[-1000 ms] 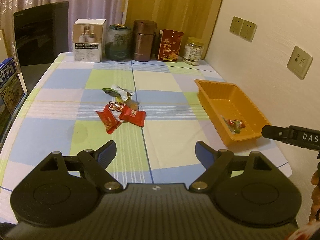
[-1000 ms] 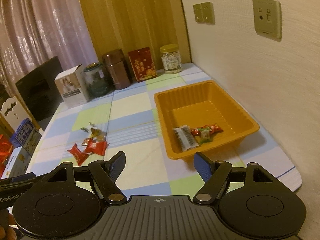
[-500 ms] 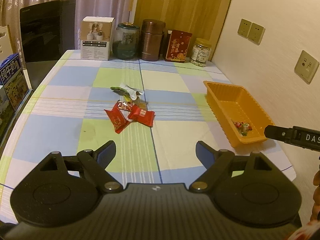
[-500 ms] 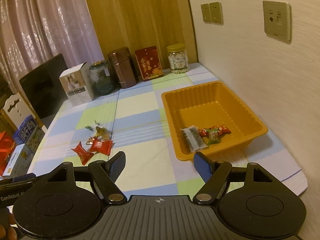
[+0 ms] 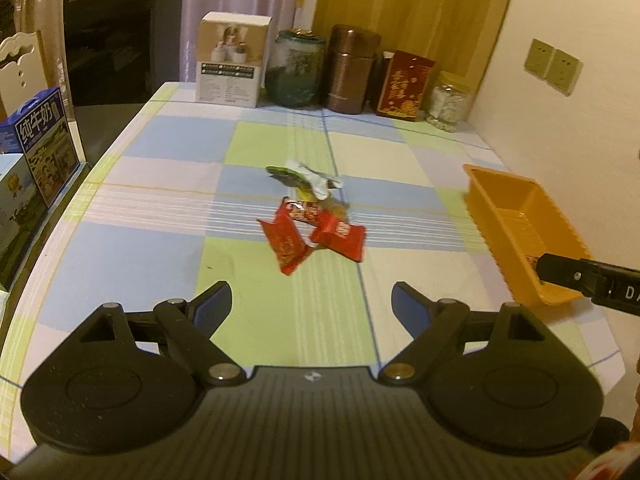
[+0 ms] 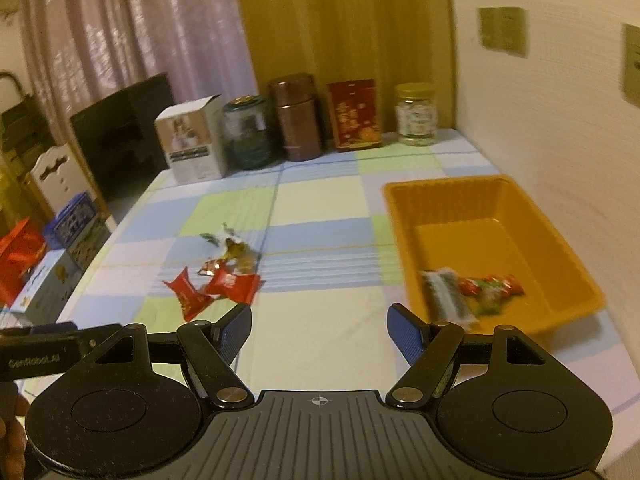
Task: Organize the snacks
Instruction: 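Move both grippers back from the tray toward the snack pile, then grasp a red candy with the right gripper while the left grasps another red candy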
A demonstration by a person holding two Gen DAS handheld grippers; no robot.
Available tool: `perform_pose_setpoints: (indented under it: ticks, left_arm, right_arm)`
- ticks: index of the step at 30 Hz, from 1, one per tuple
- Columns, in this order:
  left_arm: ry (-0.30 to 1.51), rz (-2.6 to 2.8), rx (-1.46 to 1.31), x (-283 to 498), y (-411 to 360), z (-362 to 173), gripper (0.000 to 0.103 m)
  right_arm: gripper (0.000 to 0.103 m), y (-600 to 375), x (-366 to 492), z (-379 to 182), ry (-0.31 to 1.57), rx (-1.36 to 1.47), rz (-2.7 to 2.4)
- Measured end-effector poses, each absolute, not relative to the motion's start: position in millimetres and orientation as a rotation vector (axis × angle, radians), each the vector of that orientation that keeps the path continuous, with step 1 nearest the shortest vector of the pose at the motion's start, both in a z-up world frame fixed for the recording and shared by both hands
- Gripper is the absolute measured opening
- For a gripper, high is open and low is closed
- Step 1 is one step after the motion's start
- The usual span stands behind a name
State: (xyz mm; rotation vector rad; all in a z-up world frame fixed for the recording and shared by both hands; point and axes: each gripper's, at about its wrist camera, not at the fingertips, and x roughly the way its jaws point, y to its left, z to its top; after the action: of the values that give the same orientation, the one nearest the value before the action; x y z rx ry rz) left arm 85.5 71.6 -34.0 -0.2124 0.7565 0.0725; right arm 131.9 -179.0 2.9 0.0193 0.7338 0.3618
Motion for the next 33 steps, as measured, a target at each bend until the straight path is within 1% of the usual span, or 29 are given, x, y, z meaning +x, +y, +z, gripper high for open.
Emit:
perform_pose_setpoints:
  ticks: [14, 16, 24, 33]
  left_arm:
    - [0.795, 0.092, -0.183, 144.3, 106.7, -68.0, 0.085]
    - [0.8, 0.091, -0.177, 151.9, 111.2, -72.4, 0.085]
    - [0.808, 0.101, -0.175, 172.4, 127.8, -89.5, 0.085]
    - [0.806, 0.101, -0.225, 182.9, 142.5, -101.0, 0.085]
  right_arm:
    - [0.074, -119.5, 203.5, -55.2, 0.75, -0.141, 0.557]
    - [0.067, -109.8, 213.1, -63.5, 0.752, -0.173, 0.598]
    - [0.062, -71.5, 242.7, -97.5, 0.764, -0.29, 0.738]
    - [0.051, -33.0, 259.3, -130.6, 0.731, -0.48, 0.824]
